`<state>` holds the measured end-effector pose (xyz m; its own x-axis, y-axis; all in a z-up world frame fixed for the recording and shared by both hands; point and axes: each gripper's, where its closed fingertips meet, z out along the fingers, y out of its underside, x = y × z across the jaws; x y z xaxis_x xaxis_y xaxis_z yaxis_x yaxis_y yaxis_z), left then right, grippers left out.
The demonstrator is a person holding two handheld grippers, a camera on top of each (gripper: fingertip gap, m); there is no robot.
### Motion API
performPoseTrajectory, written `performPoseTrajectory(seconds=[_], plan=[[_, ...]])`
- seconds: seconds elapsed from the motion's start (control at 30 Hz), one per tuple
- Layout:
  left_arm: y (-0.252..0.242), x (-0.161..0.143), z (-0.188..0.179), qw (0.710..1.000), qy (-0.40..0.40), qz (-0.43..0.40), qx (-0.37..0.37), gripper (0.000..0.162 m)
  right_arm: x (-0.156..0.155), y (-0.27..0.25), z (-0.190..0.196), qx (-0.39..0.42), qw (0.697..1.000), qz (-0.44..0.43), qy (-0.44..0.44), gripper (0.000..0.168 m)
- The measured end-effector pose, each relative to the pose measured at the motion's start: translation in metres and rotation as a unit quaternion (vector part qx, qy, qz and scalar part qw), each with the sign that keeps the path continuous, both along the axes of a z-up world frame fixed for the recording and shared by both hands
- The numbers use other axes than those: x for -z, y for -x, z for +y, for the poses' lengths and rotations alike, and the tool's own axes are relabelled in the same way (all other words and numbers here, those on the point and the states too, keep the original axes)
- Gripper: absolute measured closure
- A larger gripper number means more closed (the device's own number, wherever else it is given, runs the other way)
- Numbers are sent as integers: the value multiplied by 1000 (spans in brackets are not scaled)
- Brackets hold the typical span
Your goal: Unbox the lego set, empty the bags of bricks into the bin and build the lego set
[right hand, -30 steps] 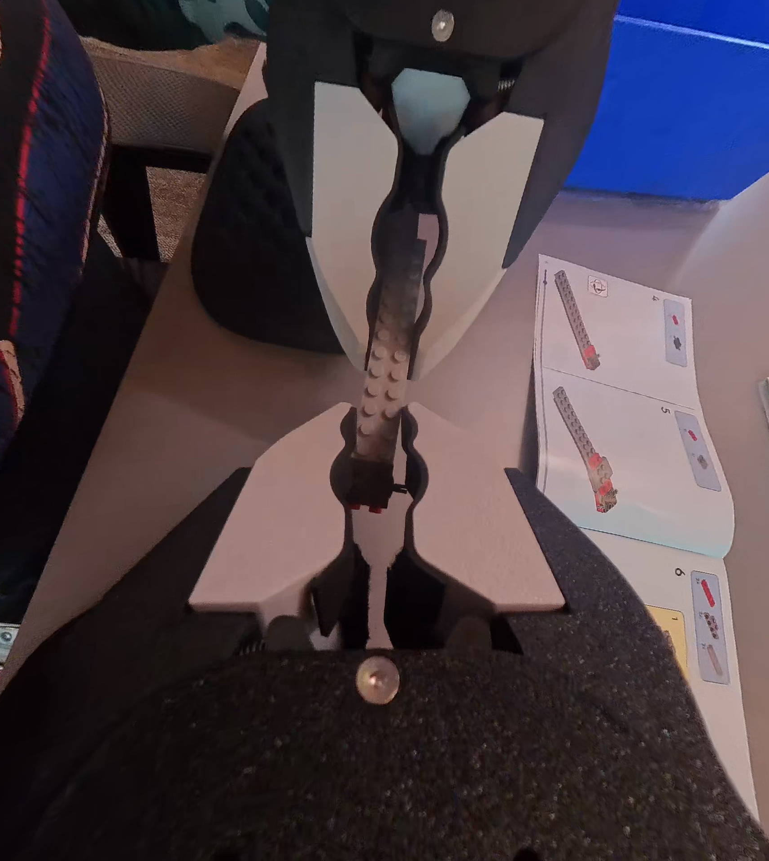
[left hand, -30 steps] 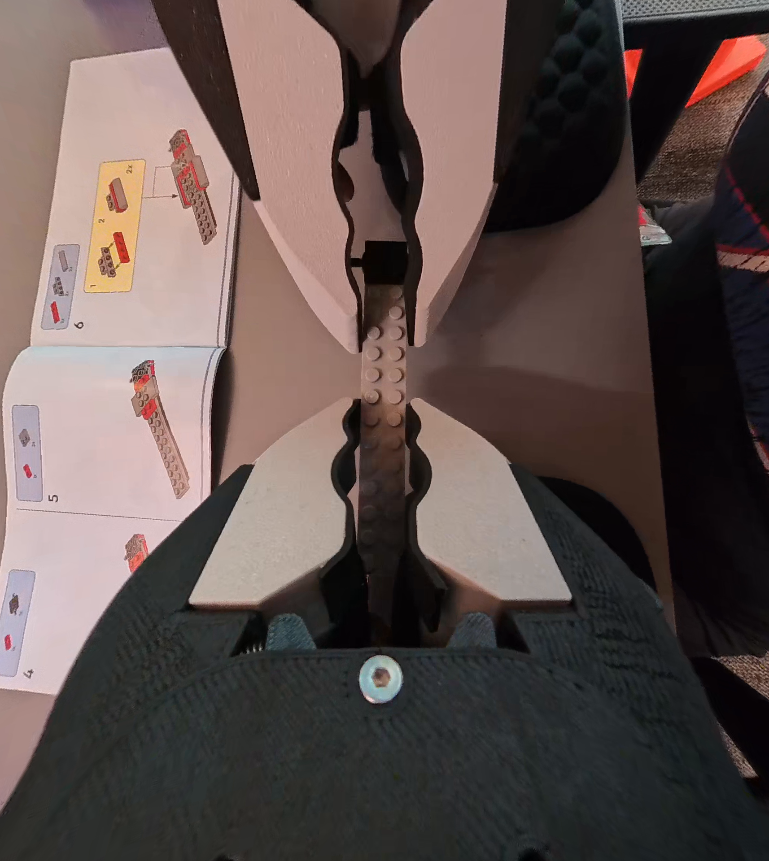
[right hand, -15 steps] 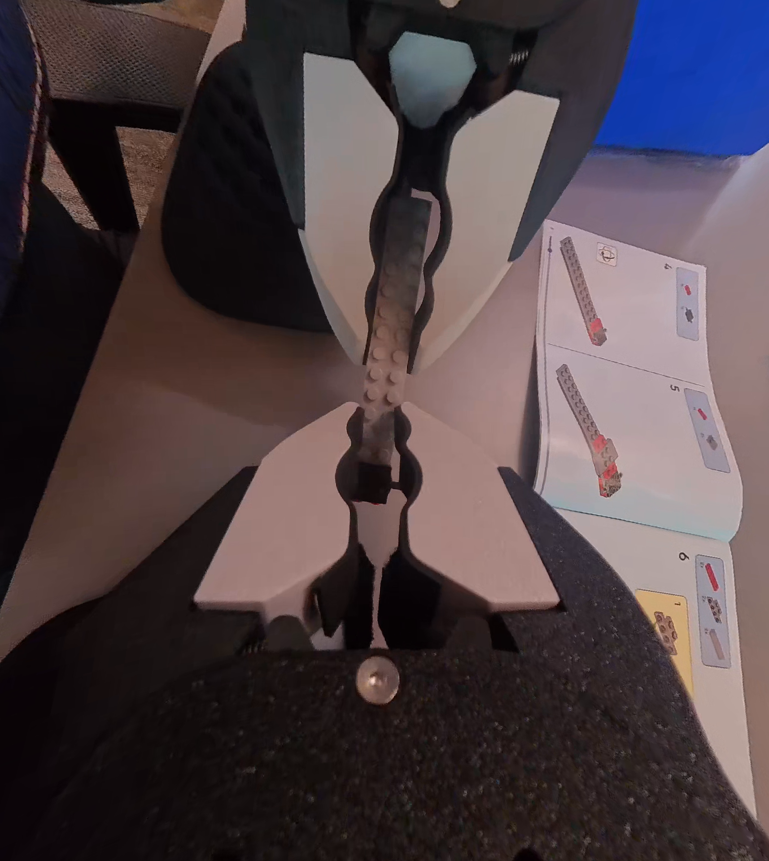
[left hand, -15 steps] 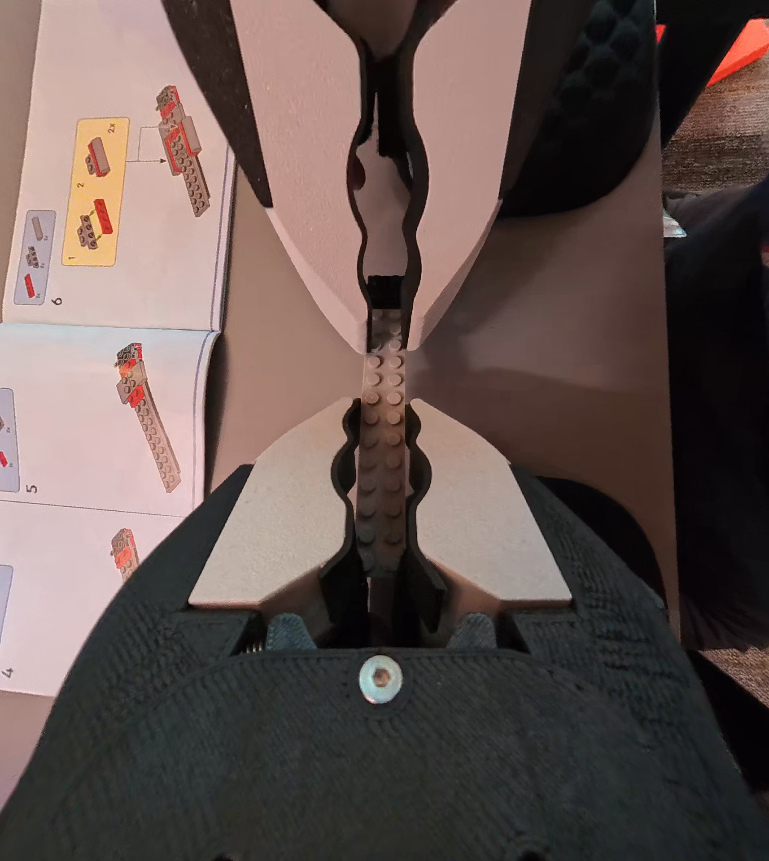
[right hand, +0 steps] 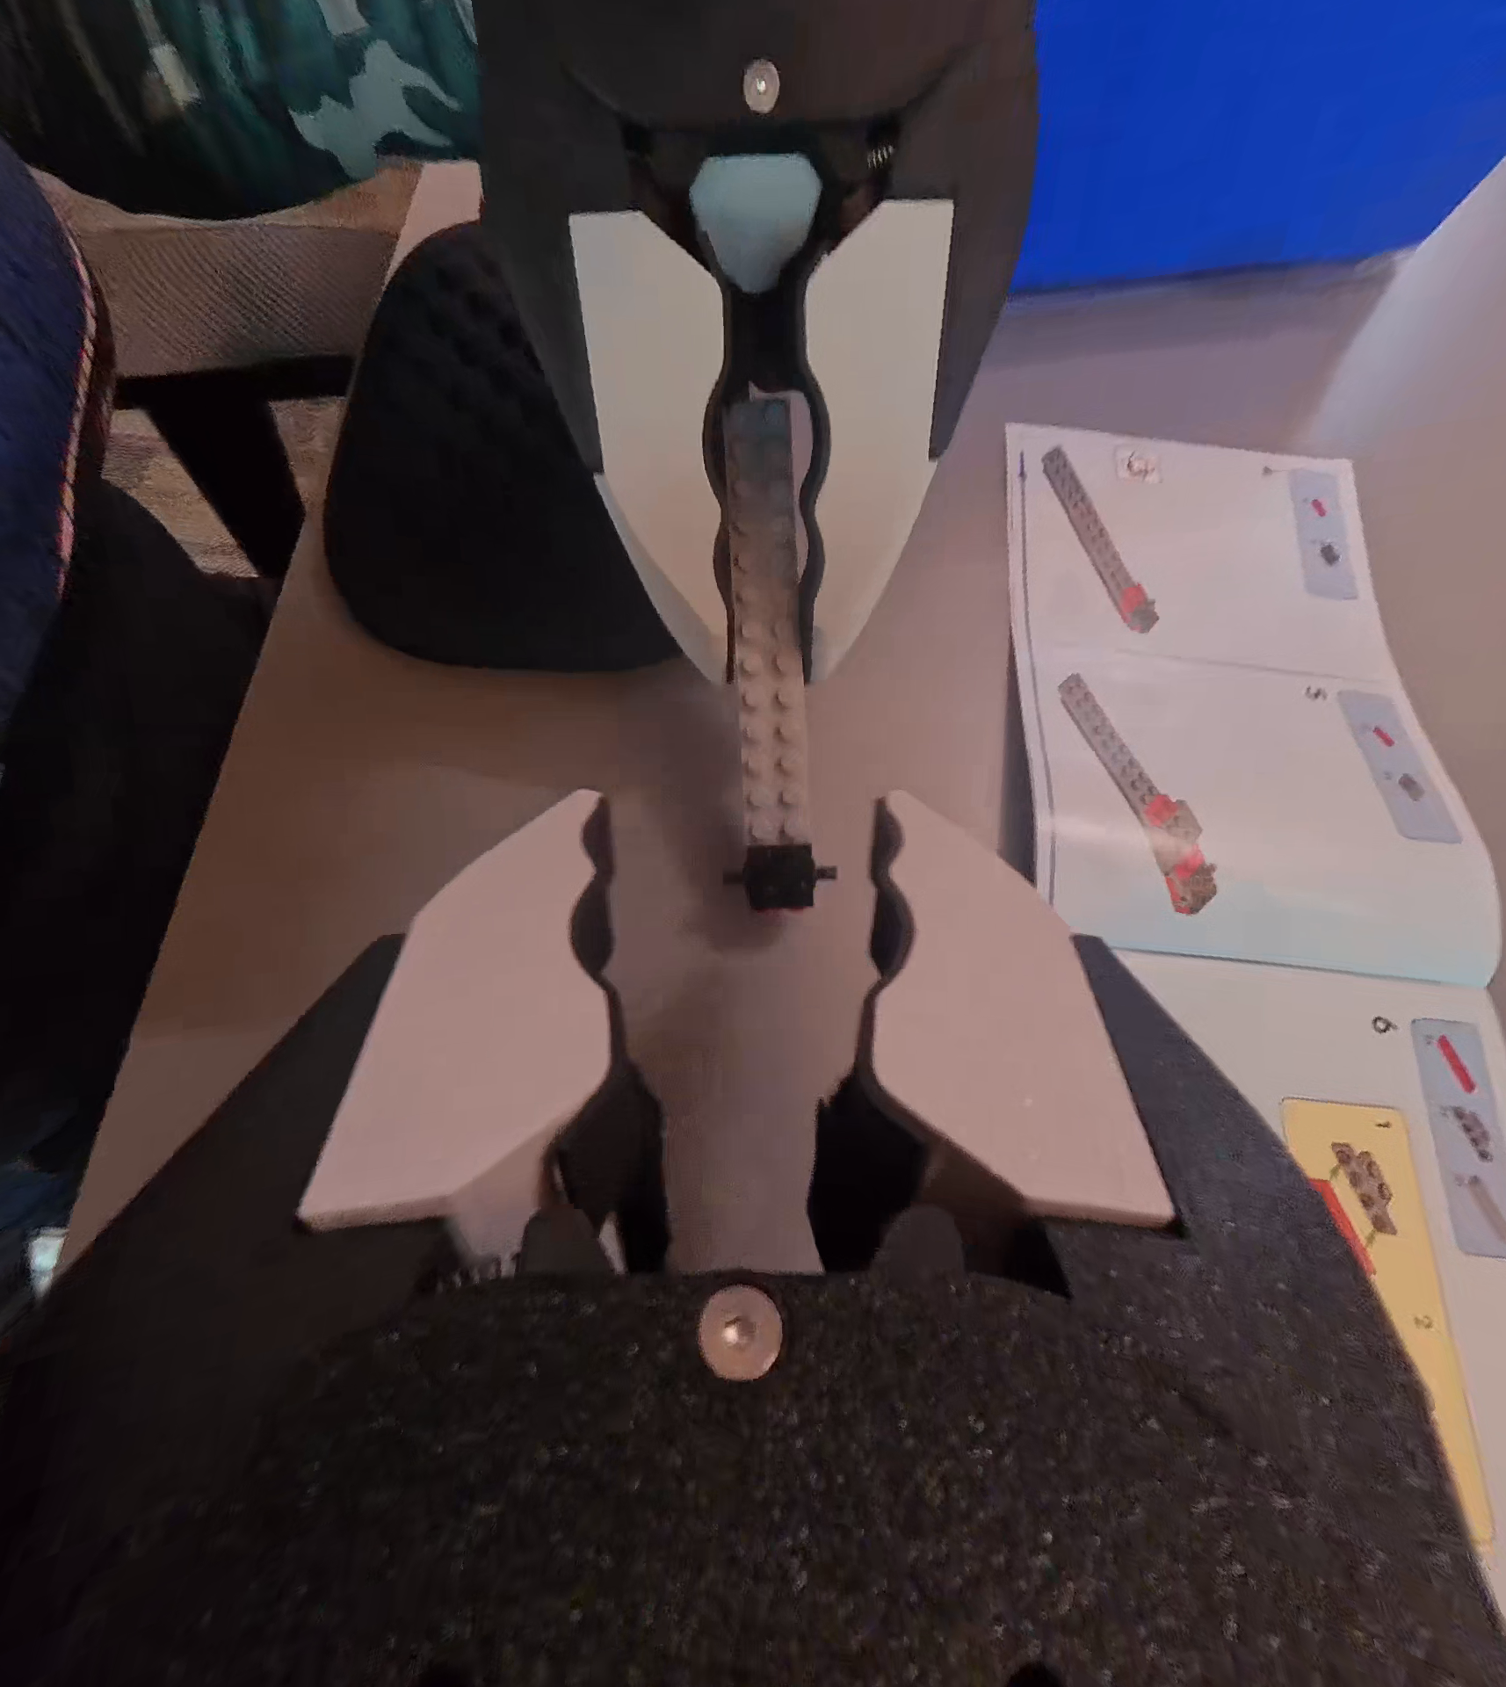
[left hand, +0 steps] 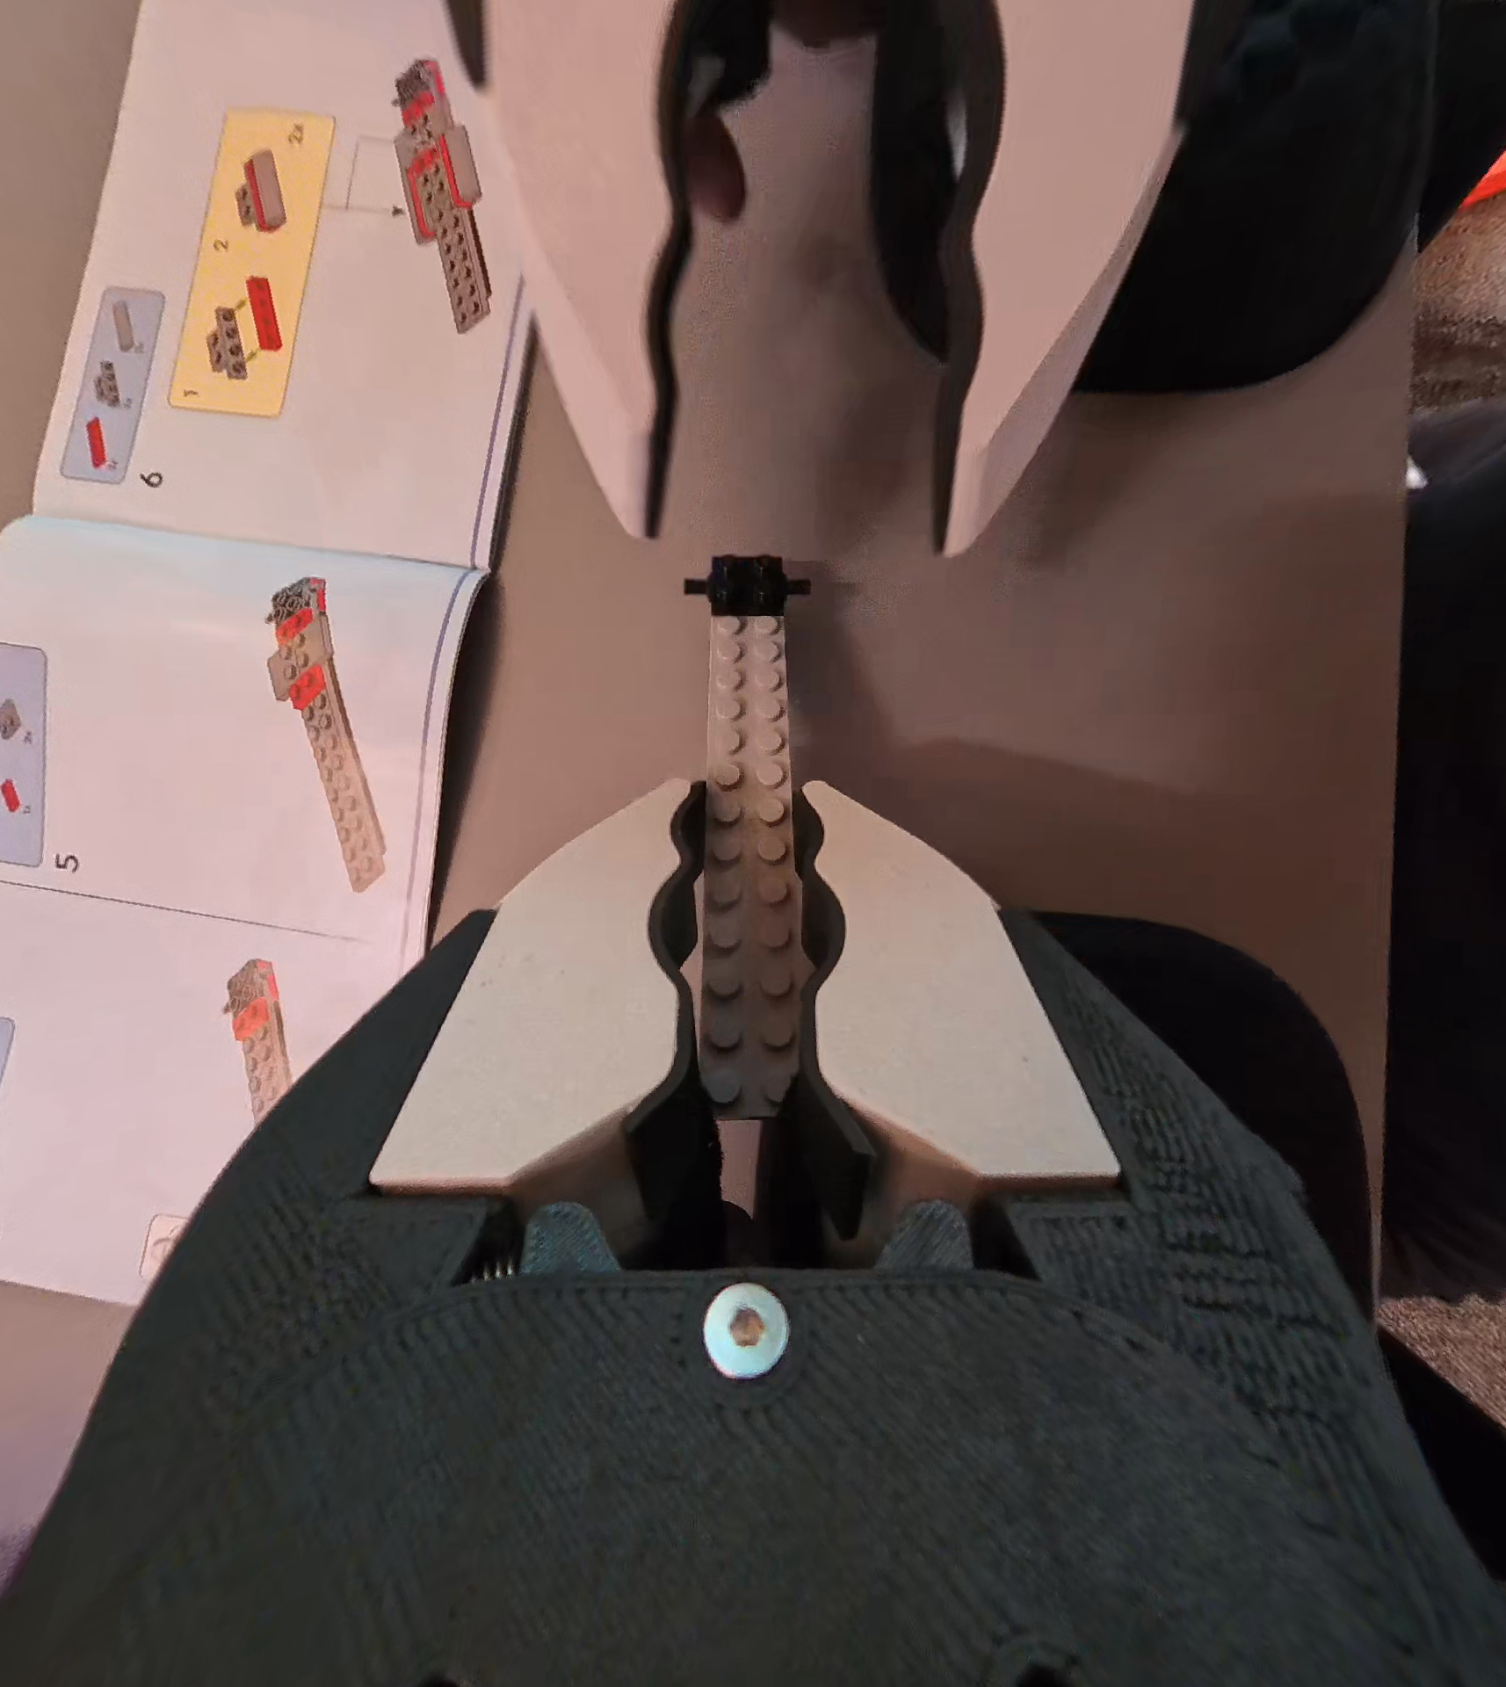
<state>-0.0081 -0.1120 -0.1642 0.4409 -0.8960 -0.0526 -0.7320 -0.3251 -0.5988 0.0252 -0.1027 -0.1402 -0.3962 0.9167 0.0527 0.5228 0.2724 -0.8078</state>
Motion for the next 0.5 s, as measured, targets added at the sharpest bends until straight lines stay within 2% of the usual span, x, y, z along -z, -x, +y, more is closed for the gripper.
performPoseTrajectory(seconds=[0.1,0.37,0.43,0.5], plan=[[2,3,-3,1000,11,3,6,144,0,3,-4,-11,1000,-8,14,105],[-3,0,1,1000,9,-15,16,144,8,14,-6,-27,1000,-12,1,119],[-2,0,2,1000,7,-16,8,144,13,10,-1,-12,999,-33,13,128],[1,3,2,1000,6,-13,0,144,22,1,4,-2,998,-59,7,129]])
